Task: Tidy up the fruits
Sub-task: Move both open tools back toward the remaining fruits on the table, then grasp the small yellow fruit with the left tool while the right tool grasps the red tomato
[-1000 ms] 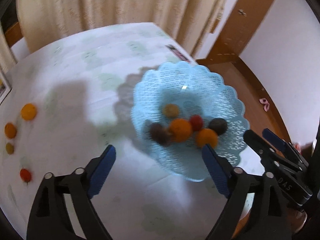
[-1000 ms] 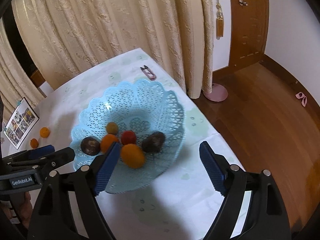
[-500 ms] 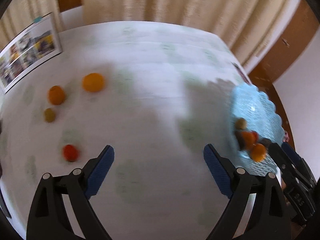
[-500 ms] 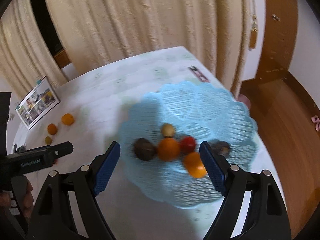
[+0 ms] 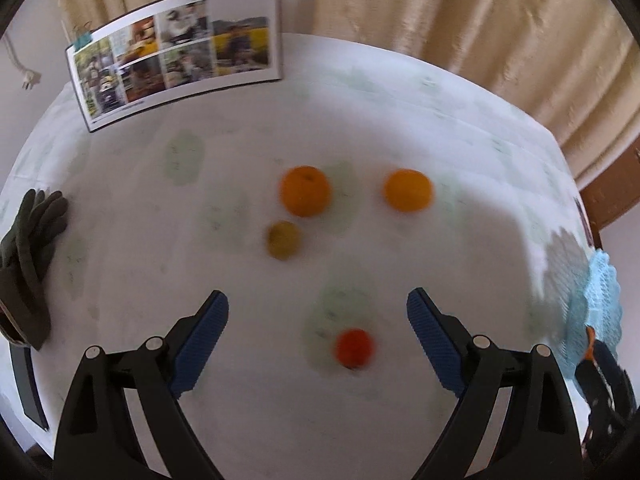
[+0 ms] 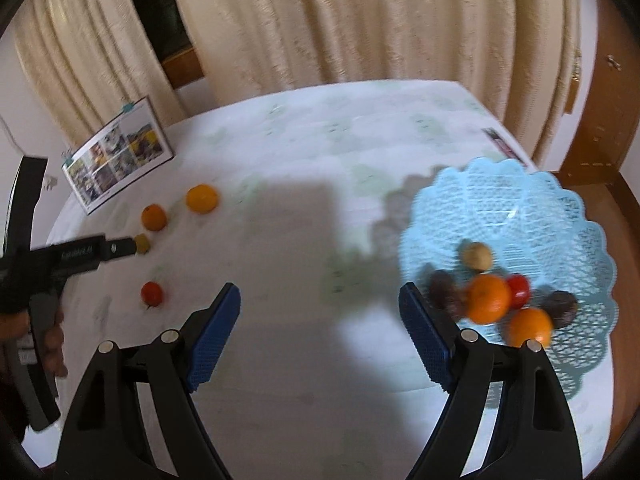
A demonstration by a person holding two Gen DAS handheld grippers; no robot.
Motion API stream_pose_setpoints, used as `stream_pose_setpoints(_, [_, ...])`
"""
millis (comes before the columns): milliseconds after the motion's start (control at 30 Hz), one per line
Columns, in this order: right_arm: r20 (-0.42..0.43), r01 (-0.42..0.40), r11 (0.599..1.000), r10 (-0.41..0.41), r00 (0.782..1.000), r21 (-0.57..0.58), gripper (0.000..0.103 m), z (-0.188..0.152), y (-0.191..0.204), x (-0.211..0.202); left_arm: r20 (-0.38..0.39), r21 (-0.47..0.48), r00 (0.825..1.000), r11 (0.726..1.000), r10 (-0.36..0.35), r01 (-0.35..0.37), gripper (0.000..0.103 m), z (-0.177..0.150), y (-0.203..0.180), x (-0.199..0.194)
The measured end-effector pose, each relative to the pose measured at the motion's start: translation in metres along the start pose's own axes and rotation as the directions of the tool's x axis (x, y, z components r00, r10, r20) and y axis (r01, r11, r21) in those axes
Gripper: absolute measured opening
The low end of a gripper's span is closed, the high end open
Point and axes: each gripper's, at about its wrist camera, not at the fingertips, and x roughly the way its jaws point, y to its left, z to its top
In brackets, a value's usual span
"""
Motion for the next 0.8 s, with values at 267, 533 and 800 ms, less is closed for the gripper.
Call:
stream_pose_setpoints(267, [-0.046, -0.014, 1.000, 0.012, 0.999, -0.027, 0.083, -0.005, 0.033, 0.019, -0.028, 0.037, 0.999, 0.999, -0.028, 0.029, 0.072, 0.017, 0.025, 0.020])
stream_pose_setpoints(533, [-0.075, -0.002, 0.999, -0.001, 0.997, -0.032, 0.083, -0.008, 0.048, 0.031, -0.072, 0.074, 0.995, 0.995, -0.063, 0.068, 0.047, 0.027, 0.026, 0.048])
stream_pose_setpoints(800, [-0.099, -0.011, 0.999, 0.006, 0.995, -0.051, 0.083, -0.009, 0.066, 0.045, -0.076, 0.127, 0.995, 0.989, -0.062, 0.071, 0.025, 0.023, 0.023, 0.058])
